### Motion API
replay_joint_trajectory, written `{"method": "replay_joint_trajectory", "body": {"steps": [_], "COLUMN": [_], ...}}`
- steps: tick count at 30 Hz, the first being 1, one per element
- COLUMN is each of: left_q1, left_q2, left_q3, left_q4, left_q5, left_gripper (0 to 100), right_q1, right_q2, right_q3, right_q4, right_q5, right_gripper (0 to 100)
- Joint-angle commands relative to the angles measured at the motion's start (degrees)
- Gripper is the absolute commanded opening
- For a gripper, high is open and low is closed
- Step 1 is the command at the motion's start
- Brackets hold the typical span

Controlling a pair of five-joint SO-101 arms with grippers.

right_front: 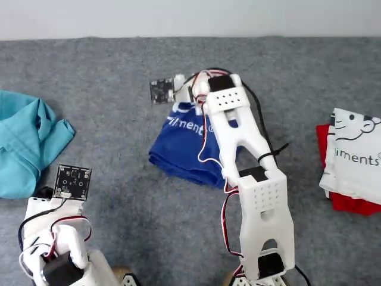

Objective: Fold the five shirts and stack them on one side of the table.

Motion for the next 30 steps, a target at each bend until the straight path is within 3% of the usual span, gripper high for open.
{"method": "replay_joint_trajectory", "body": {"steps": [1, 8, 15, 20, 24, 30], "left_q1": [0.3, 0.5, 0.4, 0.4, 0.3, 0.3], "left_q2": [-0.4, -0.4, -0.4, -0.4, -0.4, -0.4], "left_q3": [-0.4, -0.3, -0.3, -0.2, -0.2, -0.2], "left_q4": [-0.4, -0.4, -0.1, -0.1, 0.0, -0.4], "left_q5": [-0.7, -0.7, -1.8, -5.2, -5.2, -5.2], "left_gripper": [1, 1, 1, 1, 1, 1], "right_q1": [0.7, -0.1, 0.0, -0.2, 0.0, -1.0], "right_q2": [-0.9, -1.1, -0.7, -1.1, -1.3, -4.4], "right_q3": [-9.7, -17.2, -22.7, -25.2, -25.6, -20.9], "right_q4": [4.9, 17.7, 29.7, 38.0, 39.3, 39.3], "right_q5": [-9.8, -24.4, -53.9, -69.1, -79.7, -89.5], "right_gripper": [16.5, 16.3, 17.6, 27.2, 27.7, 28.0]}}
